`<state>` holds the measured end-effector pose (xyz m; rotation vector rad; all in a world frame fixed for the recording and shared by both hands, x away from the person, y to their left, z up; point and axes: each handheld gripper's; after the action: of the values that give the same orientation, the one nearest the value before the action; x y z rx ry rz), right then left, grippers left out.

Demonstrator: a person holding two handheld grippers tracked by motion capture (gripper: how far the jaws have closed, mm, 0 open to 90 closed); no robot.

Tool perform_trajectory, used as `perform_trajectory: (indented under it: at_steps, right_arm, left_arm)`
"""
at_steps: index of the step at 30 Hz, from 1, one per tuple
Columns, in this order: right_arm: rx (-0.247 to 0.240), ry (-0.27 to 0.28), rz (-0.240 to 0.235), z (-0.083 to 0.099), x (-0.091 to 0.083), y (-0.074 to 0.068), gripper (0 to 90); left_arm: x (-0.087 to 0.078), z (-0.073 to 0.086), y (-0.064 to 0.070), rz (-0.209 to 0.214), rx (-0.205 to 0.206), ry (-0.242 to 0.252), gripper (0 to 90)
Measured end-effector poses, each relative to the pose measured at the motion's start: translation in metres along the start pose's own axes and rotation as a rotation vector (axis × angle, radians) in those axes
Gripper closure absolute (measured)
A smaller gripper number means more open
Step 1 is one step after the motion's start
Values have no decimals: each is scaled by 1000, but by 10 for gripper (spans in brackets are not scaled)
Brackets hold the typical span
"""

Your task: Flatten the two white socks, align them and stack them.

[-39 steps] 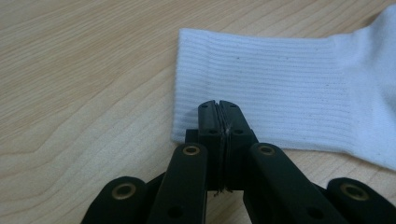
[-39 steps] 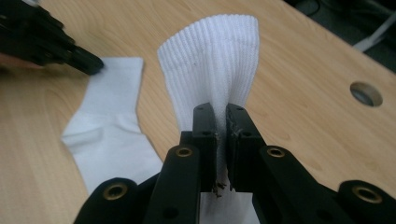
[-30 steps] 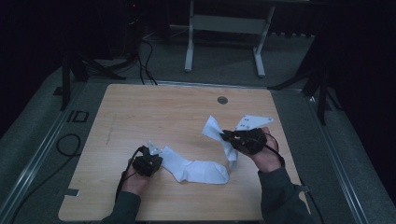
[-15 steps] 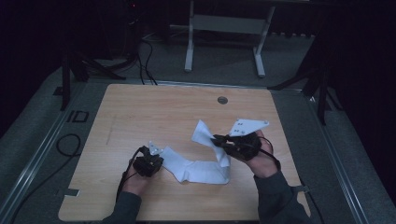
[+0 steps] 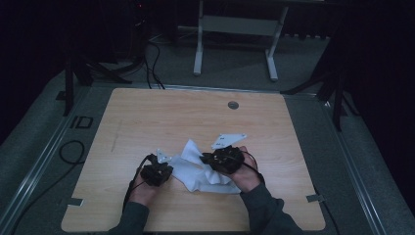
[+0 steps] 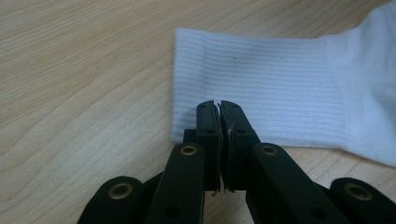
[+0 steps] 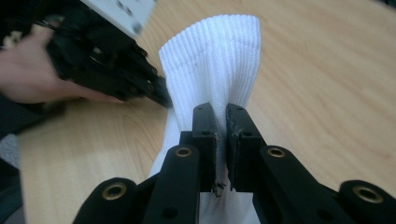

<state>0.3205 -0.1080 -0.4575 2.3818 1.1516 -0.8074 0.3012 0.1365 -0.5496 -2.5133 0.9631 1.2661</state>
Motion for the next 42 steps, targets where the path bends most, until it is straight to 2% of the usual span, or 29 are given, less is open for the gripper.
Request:
perform_trajectory:
  at_steps: [4, 7, 8, 9, 10, 11, 12, 13, 15, 24, 27, 33, 39, 42]
  right_arm:
    - [10, -39, 16, 4, 17, -9, 831]
    - [14, -64, 25, 5, 29, -15, 830]
    - [8, -74, 34, 6, 33, -18, 831]
    - [3, -84, 36, 6, 37, -20, 831]
    - [-4, -93, 40, 6, 40, -22, 831]
    - [-4, -93, 40, 6, 40, -22, 831]
    - [0, -102, 35, 6, 46, -25, 831]
    - [3, -104, 34, 6, 47, -26, 831]
    - [12, -112, 35, 6, 52, -28, 831]
    - [47, -163, 36, 11, 76, -32, 827]
    - [59, -185, 37, 14, 84, -31, 826]
    - [69, -239, 35, 22, 98, -31, 809]
    - [69, -241, 32, 24, 101, -30, 796]
    - [69, -241, 31, 24, 101, -30, 793]
  left_arm:
    - [0, 0, 0, 17, -6, 3, 854]
    - [-5, 1, -3, 62, -15, 31, 838]
    - [-7, 1, -4, 61, -22, 51, 836]
    - [-7, 1, -4, 61, -22, 51, 836]
    - [-13, 1, -7, 47, -24, 72, 838]
    - [-13, 1, -7, 47, -24, 72, 840]
    - [-16, 1, -10, 28, -24, 78, 844]
    - [-17, 2, -13, -3, -31, 74, 847]
    - [-16, 4, -16, -18, -44, 57, 852]
    - [-7, 4, -17, -34, -39, -3, 857]
    - [-6, 4, -17, -34, -40, -2, 859]
    - [-3, 3, -12, -42, -13, -7, 862]
    - [-4, 3, -10, -46, -5, -13, 863]
    - [-7, 1, -9, -31, -2, 21, 863]
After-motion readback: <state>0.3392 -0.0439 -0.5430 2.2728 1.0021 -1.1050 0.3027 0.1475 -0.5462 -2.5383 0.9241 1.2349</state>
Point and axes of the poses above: each handheld gripper's, and its own axes: x roughly forward along the jaws, z roughly out of its underside, y roughly to its right, and after that the axes turned 10 degrees about z, right-handed
